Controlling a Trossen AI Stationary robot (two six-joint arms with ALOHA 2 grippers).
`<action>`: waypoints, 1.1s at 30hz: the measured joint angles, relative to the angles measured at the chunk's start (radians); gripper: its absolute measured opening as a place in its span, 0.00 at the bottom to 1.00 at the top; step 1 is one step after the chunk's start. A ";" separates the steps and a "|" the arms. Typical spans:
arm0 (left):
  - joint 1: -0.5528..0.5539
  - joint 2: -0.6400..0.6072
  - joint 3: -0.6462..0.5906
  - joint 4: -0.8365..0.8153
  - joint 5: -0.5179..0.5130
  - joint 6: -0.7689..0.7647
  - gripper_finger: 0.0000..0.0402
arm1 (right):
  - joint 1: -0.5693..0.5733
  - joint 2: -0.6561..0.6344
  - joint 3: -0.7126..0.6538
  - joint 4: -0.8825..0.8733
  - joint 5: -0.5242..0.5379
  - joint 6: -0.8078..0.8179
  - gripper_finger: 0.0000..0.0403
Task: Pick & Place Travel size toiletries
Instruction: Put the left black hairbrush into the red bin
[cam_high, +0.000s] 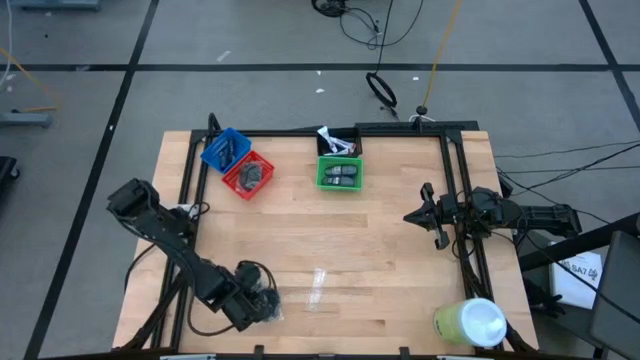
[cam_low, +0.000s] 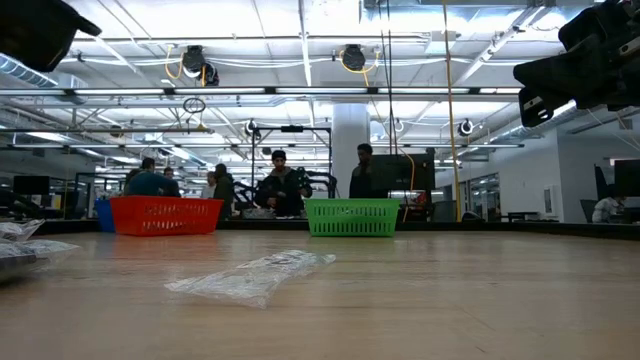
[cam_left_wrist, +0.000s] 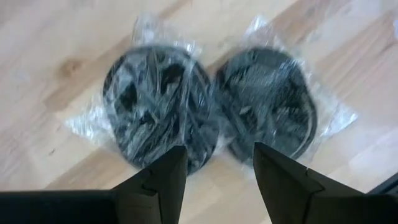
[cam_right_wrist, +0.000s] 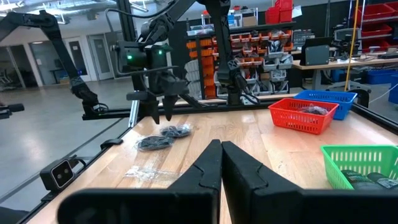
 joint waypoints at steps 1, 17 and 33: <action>0.000 0.000 0.000 0.001 -0.020 -0.001 0.46 | 0.000 0.000 0.000 0.000 0.000 0.000 0.00; 0.023 0.082 0.000 0.001 -0.046 0.077 0.46 | 0.000 0.000 0.000 0.000 0.000 0.000 0.00; 0.053 0.153 0.003 0.029 0.025 0.103 0.39 | 0.000 0.000 0.000 0.000 0.000 0.000 0.00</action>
